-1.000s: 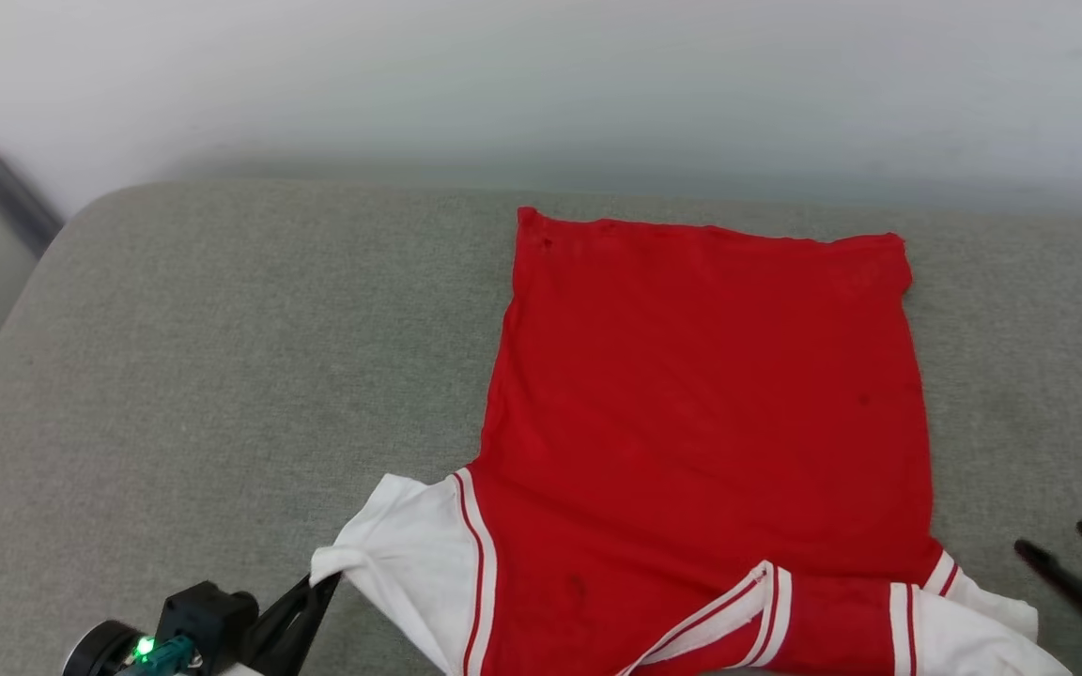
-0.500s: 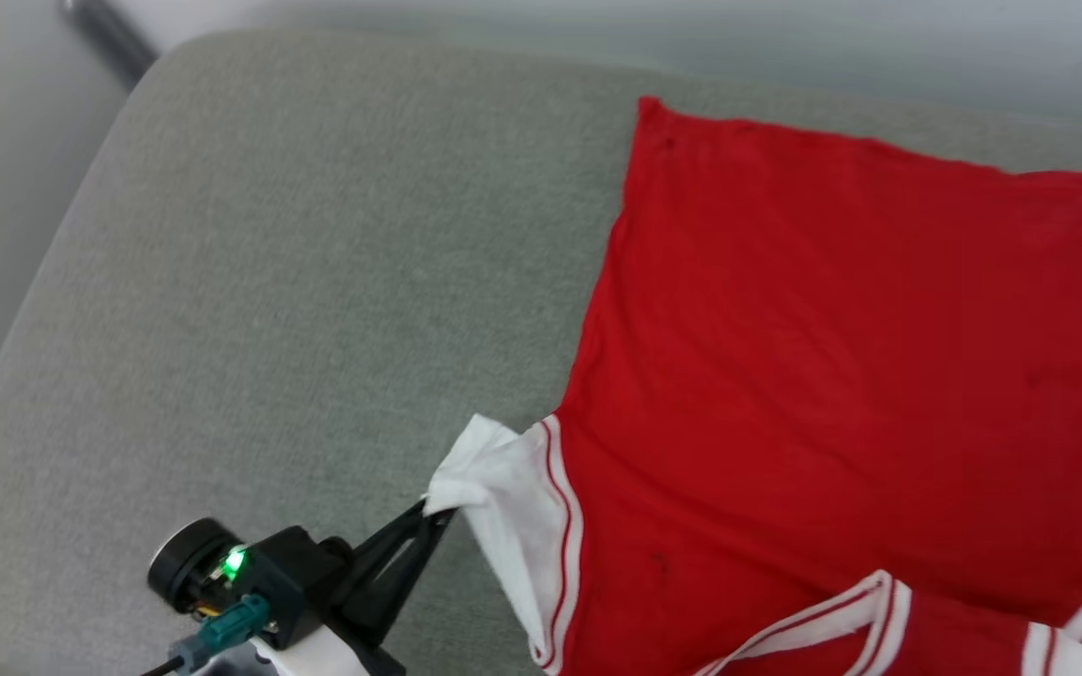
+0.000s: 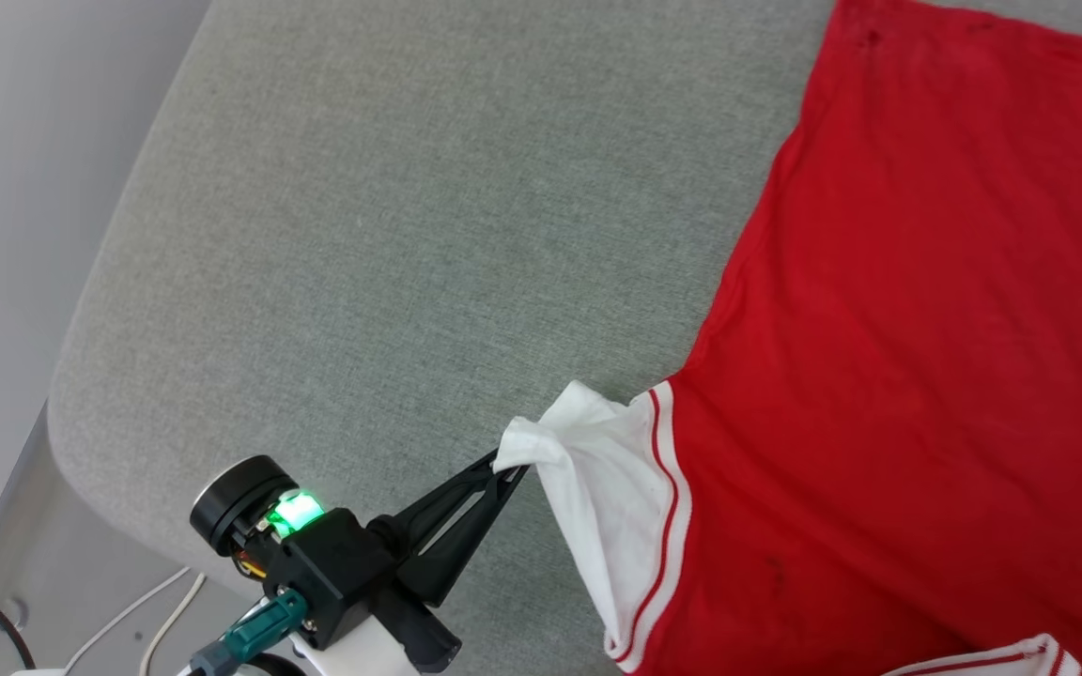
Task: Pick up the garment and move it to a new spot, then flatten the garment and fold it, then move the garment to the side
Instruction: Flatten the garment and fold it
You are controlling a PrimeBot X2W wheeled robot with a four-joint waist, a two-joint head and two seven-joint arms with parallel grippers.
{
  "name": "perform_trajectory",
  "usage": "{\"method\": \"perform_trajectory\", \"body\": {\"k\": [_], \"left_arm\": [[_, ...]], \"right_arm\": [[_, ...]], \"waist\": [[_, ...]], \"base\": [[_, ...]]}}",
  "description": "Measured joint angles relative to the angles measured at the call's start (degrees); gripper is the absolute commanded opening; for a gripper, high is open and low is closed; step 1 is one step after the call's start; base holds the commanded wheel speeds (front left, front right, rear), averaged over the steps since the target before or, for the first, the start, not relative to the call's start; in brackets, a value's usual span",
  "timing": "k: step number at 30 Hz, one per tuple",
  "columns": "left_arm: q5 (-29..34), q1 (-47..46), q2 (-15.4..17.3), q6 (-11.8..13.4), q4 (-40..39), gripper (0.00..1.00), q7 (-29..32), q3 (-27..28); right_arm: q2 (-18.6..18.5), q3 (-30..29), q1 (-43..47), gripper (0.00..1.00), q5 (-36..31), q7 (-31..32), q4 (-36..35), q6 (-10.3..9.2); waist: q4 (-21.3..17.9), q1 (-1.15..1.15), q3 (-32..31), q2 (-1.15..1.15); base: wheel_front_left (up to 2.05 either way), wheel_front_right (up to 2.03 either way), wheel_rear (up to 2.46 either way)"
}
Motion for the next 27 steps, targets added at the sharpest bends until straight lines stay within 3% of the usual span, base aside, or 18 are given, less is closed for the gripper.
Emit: {"method": "perform_trajectory", "body": {"k": [7, 8, 9, 10, 19, 27], "left_arm": [[0.01, -0.46, -0.52, 0.19, -0.35, 0.00, -0.75, 0.18], [0.01, -0.60, -0.52, 0.18, -0.27, 0.00, -0.77, 0.18], [0.01, -0.73, -0.57, 0.18, -0.19, 0.00, -0.81, 0.18], [0.01, -0.96, -0.64, 0.16, 0.31, 0.00, -0.93, 0.20], [-0.52, -1.00, -0.60, 0.24, 1.16, 0.00, -1.16, 0.31], [-1.55, 0.75, 0.74, 1.55, 1.64, 0.00, -0.41, 0.60]], "right_arm": [[1.52, -2.36, -1.14, 1.00, -3.64, 2.43, -0.73, 0.00], [1.64, -2.60, -1.05, 0.38, -3.87, 2.78, -0.96, 0.00], [1.69, -2.67, -1.01, 0.11, -3.97, 2.90, -1.18, 0.00], [1.83, -2.67, -0.36, 0.00, -4.15, 2.66, -1.40, 0.00], [4.32, -4.28, 3.32, 0.00, -3.67, -0.21, 0.92, 0.00], [6.77, -1.85, 10.01, 0.00, 0.63, -3.22, 2.09, 0.00]], "waist": [[2.36, -0.01, 3.06, 0.00], [2.51, 0.00, 3.28, 0.00], [2.62, -0.01, 3.41, 0.00], [2.53, -0.01, 3.25, 0.00], [0.43, -0.01, -0.88, 0.00], [-4.03, -0.01, -7.20, 0.00]], "base": [[0.00, 0.00, 0.00], [0.00, 0.00, 0.00], [0.00, 0.00, 0.00], [0.00, 0.00, 0.00], [0.00, 0.00, 0.00], [0.00, 0.00, 0.00]]}}
